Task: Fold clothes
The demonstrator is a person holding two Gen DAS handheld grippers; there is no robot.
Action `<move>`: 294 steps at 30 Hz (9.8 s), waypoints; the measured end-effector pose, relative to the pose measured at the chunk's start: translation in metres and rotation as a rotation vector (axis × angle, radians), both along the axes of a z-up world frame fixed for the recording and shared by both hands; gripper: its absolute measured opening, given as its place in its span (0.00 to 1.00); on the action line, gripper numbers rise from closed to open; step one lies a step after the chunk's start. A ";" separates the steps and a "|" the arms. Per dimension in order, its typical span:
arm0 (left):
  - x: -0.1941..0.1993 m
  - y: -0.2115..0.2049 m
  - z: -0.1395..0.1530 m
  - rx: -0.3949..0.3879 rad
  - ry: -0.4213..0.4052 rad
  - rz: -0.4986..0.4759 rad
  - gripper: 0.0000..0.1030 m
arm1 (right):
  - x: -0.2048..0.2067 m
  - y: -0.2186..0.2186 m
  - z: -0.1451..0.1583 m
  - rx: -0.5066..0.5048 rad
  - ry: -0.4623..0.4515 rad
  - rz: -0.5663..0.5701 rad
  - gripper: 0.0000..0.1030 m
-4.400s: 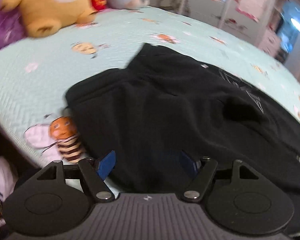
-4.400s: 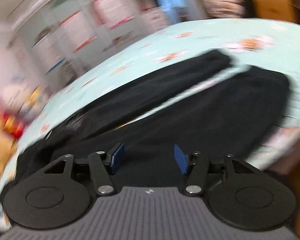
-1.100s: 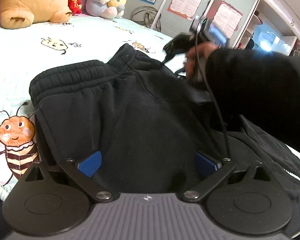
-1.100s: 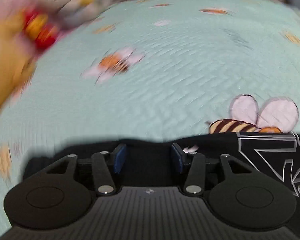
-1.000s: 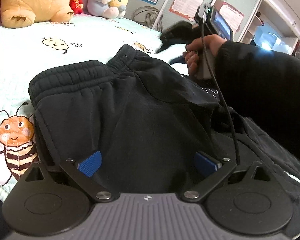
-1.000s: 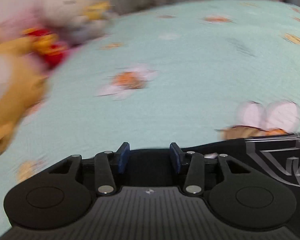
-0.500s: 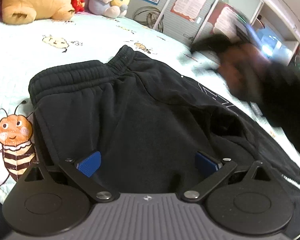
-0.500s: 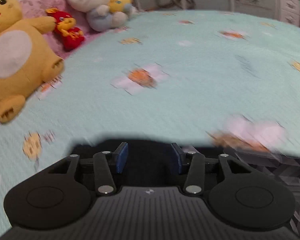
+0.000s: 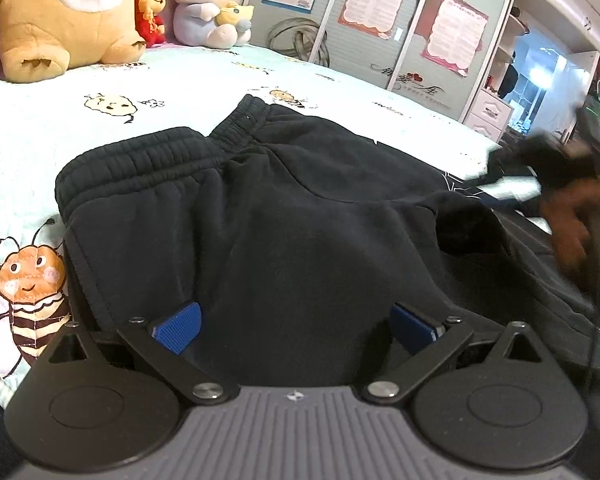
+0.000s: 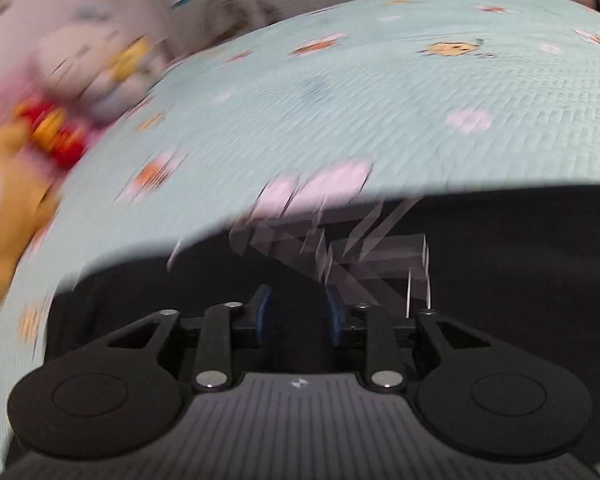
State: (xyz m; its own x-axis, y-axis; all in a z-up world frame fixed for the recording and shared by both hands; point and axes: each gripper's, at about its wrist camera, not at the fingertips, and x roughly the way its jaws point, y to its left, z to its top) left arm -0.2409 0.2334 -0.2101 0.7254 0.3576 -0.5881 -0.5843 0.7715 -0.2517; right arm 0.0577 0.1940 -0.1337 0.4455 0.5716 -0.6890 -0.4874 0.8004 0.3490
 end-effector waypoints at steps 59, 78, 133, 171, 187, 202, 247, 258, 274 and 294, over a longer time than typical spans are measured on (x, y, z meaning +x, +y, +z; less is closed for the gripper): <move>0.048 -0.040 0.008 0.229 0.274 -0.245 0.76 | 0.149 -0.061 -0.024 -0.242 -0.196 -0.173 0.07; -0.005 0.066 0.030 0.205 0.247 -0.037 0.46 | 0.070 -0.070 -0.024 -0.183 -0.196 0.064 0.41; 0.083 -0.173 0.025 0.200 0.268 -0.589 0.83 | -0.172 -0.423 0.012 -0.160 -0.203 -0.326 0.62; 0.150 -0.237 0.022 0.208 0.290 -0.714 0.85 | -0.067 -0.511 0.006 -0.109 -0.268 -0.463 0.70; 0.150 -0.230 0.018 0.217 0.322 -0.676 0.85 | 0.005 -0.524 0.001 0.009 -0.090 -0.443 0.05; 0.150 -0.228 0.020 0.223 0.317 -0.653 0.85 | 0.019 -0.535 0.007 0.144 -0.079 -0.463 0.04; 0.136 -0.202 0.022 0.165 0.309 -0.576 0.86 | 0.021 -0.506 -0.024 0.236 -0.030 -0.777 0.12; 0.114 -0.155 0.040 0.106 0.244 -0.435 0.86 | -0.020 -0.434 0.017 0.042 -0.203 -0.684 0.21; 0.072 -0.066 0.045 0.042 0.222 -0.168 0.86 | -0.003 -0.162 -0.020 -0.048 -0.138 -0.076 0.22; 0.027 0.038 0.020 0.033 0.244 0.073 0.86 | -0.069 -0.119 -0.021 -0.135 -0.183 0.025 0.51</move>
